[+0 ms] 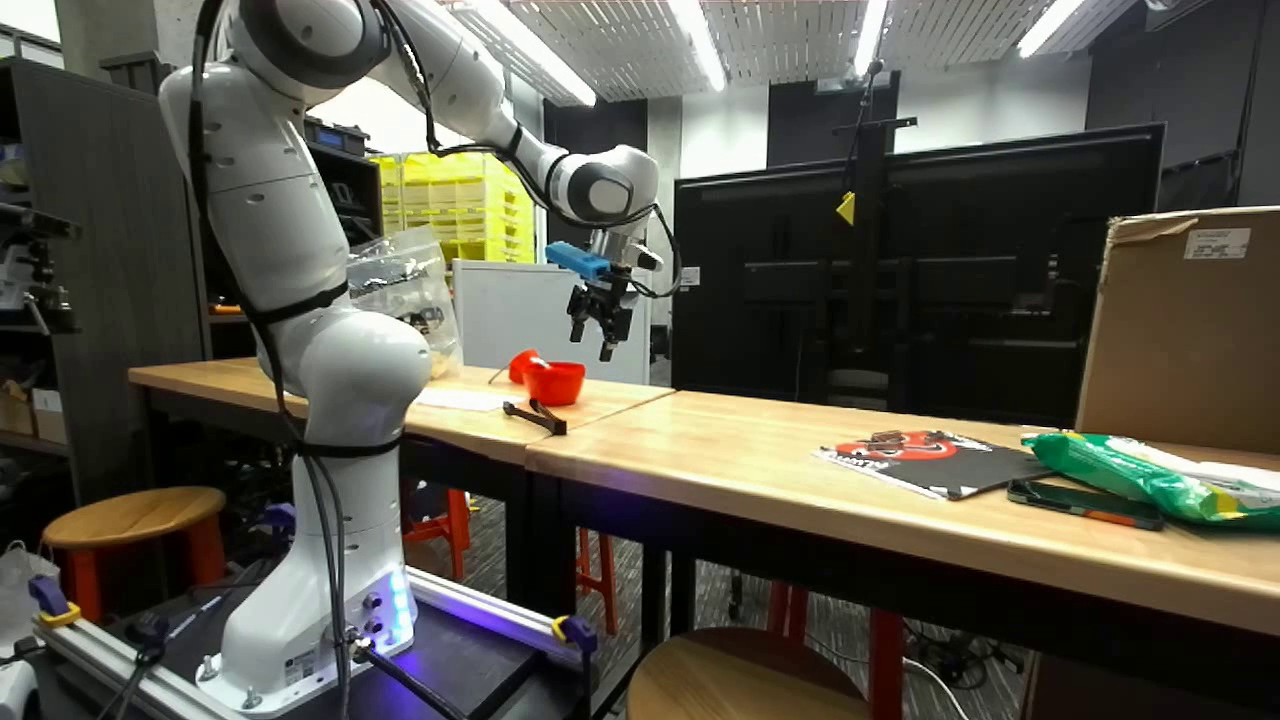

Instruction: Move the black tongs to the right

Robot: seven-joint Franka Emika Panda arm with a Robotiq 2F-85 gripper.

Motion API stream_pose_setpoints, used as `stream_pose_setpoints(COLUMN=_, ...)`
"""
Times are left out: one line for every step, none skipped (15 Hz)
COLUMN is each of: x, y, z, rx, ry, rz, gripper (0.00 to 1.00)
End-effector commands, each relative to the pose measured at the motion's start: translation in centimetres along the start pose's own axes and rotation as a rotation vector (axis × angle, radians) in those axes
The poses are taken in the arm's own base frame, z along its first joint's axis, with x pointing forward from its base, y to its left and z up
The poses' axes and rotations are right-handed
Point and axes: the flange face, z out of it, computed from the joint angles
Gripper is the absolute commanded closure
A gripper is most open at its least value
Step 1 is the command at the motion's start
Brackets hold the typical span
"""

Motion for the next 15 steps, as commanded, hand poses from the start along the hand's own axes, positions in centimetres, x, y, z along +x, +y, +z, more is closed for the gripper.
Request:
stream_pose_setpoints(x=0.0, y=0.0, z=0.0, rx=0.0, ry=-0.001, rz=0.0, gripper=0.0)
stream_pose_setpoints(x=0.0, y=0.0, z=0.0, rx=0.0, ry=-0.001, rz=0.0, gripper=0.0)
stream_pose_setpoints(x=0.0, y=0.0, z=0.0, rx=0.0, ry=-0.001, rz=0.0, gripper=0.0)
stream_pose_setpoints(x=-0.1, y=0.8, z=-0.1, rx=-0.016, ry=-0.024, rz=-0.005, gripper=0.0)
stream_pose_setpoints(x=-0.2, y=1.0, z=-0.2, rx=-0.043, ry=-0.059, rz=-0.076, gripper=0.0)
stream_pose_setpoints(x=-0.3, y=1.0, z=-0.4, rx=-0.08, ry=-0.107, rz=-0.11, gripper=0.0)
stream_pose_setpoints(x=-0.7, y=0.9, z=-0.6, rx=-0.106, ry=-0.147, rz=-0.145, gripper=0.0)
stream_pose_setpoints(x=-1.0, y=0.9, z=-0.6, rx=-0.133, ry=-0.186, rz=-0.179, gripper=0.0)
stream_pose_setpoints(x=-1.3, y=0.6, z=-0.7, rx=-0.158, ry=-0.222, rz=-0.215, gripper=0.0)
stream_pose_setpoints(x=-1.6, y=0.3, z=-0.8, rx=-0.181, ry=-0.25, rz=-0.256, gripper=0.0)
stream_pose_setpoints(x=-1.7, y=-0.1, z=-0.8, rx=-0.208, ry=-0.274, rz=-0.297, gripper=0.0)
stream_pose_setpoints(x=-2.0, y=-0.7, z=-0.7, rx=-0.232, ry=-0.294, rz=-0.34, gripper=0.0)
stream_pose_setpoints(x=-2.2, y=-1.3, z=-0.5, rx=-0.256, ry=-0.311, rz=-0.384, gripper=0.0)
stream_pose_setpoints(x=-2.2, y=-2.1, z=0.2, rx=-0.279, ry=-0.319, rz=-0.434, gripper=0.0)
stream_pose_setpoints(x=-2.2, y=-2.9, z=0.9, rx=-0.301, ry=-0.328, rz=-0.483, gripper=0.0)
